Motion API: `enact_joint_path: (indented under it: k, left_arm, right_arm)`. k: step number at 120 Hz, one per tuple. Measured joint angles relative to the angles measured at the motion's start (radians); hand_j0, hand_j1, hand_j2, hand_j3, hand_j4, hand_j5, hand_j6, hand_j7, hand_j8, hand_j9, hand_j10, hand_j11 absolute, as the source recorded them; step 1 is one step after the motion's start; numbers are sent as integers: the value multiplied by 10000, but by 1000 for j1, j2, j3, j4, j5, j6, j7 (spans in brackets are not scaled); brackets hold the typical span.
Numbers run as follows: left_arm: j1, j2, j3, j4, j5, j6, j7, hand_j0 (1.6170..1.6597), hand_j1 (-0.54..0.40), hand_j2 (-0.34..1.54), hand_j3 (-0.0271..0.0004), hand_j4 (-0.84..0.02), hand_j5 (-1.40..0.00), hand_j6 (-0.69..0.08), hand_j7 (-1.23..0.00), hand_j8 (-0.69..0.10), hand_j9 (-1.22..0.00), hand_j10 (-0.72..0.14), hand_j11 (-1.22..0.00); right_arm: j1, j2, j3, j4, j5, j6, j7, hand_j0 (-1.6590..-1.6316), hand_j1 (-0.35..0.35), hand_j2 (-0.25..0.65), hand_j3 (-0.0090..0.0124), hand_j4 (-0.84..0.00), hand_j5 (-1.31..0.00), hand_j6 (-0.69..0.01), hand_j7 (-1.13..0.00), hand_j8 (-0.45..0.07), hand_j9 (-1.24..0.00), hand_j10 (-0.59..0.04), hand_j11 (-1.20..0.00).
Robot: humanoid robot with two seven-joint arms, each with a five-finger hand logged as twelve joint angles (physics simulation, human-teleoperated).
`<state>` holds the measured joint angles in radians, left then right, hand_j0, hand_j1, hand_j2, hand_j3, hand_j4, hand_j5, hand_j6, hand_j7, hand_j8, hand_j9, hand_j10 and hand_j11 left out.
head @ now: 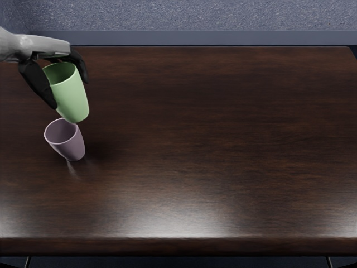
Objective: Pick up cup and place in cup with left hand
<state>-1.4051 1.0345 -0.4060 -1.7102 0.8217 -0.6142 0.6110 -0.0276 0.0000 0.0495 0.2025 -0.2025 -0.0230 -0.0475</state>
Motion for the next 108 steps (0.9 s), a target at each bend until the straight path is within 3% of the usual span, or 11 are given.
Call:
enact_joint_path:
  k: [46, 108]
  left_arm:
    - [49, 39, 11, 3, 41, 1, 0, 16492, -1419, 1124, 0, -4917, -6930, -2851, -6984, -2258, -6877, -3404, -7092]
    - [95, 4, 44, 22, 132, 2, 0, 16496, -1448, 1232, 0, -4835, -6764, -2874, -6849, -2241, -6854, -3386, -6956]
  right_arm:
    - [1, 0, 1, 3, 0, 0, 0, -16581, -3204, -49, 0, -240, -310, -240, -310, -239, -310, -239, -310]
    - [2, 0, 2, 5, 0, 0, 1, -16581, -3204, -48, 0, -239, -310, -240, -310, -239, -310, -239, -310]
